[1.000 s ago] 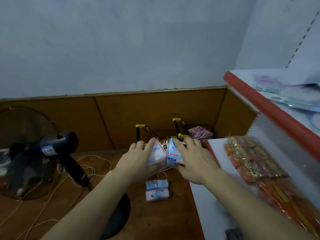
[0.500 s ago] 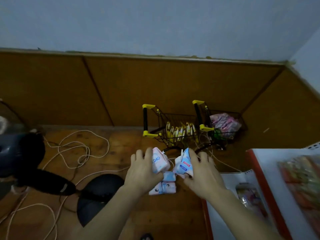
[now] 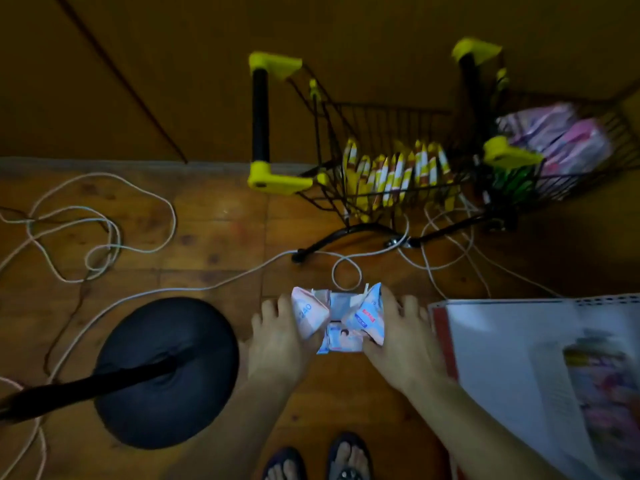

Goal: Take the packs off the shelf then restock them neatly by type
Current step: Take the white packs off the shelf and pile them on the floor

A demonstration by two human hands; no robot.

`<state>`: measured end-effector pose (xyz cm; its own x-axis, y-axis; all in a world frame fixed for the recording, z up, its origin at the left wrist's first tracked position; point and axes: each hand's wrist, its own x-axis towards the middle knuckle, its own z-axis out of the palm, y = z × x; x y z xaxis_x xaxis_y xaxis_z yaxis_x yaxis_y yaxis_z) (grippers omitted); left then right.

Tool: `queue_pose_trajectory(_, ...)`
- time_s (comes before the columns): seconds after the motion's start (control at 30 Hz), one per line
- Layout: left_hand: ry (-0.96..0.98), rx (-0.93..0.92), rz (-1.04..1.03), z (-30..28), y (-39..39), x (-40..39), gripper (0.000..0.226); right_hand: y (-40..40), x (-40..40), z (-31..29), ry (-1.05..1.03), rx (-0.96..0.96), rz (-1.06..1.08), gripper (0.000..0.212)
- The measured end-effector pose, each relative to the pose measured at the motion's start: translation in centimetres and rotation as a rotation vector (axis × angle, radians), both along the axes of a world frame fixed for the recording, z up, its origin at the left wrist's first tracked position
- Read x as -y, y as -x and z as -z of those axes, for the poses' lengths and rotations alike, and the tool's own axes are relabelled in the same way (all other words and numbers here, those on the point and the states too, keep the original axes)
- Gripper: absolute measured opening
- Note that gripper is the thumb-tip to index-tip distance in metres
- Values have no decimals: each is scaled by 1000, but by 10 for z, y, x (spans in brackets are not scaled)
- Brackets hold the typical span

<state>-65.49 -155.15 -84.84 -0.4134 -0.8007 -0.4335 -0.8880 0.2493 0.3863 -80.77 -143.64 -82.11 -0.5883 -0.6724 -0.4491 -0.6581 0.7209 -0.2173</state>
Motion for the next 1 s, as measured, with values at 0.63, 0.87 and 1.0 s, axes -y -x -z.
queue_pose_trajectory(0.63, -47, 85, 38, 266, 30, -8, 102, -8, 12, 295, 23, -78, -6, 104)
queue_pose_trajectory(0.87, -40, 137, 101, 228, 17, -7, 101, -2, 5, 246, 6, -44, -43, 87)
queue_pose_trajectory(1.0, 18, 164, 175, 166, 15, -6, 92, 6, 5, 185, 12, -85, -83, 79)
